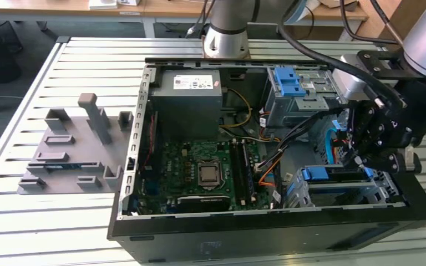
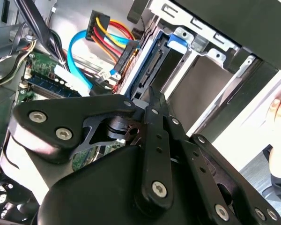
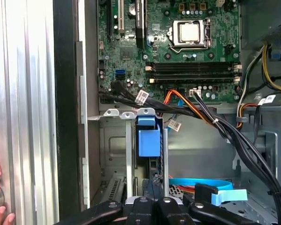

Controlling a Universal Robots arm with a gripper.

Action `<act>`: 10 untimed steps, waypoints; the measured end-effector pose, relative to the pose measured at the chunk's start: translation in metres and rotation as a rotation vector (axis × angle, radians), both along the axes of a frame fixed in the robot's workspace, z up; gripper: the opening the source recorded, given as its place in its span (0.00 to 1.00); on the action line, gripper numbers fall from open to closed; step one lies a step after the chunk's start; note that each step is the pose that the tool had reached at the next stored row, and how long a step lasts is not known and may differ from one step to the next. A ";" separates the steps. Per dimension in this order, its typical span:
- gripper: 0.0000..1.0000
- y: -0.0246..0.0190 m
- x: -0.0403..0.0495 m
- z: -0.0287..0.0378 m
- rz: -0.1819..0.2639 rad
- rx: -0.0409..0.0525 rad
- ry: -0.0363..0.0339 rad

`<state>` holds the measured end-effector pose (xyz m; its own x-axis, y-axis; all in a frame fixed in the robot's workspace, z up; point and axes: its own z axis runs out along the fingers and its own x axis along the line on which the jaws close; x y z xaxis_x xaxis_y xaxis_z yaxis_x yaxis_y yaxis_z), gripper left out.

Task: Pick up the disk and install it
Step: 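Insert the first disk wire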

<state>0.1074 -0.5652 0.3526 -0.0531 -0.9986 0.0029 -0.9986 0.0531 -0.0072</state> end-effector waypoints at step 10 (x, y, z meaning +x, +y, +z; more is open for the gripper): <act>0.11 0.0039 0.0022 0.0032 0.000 0.0000 -0.0038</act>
<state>0.1096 -0.5613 0.3558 -0.0530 -0.9986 0.0027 -0.9985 0.0530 -0.0110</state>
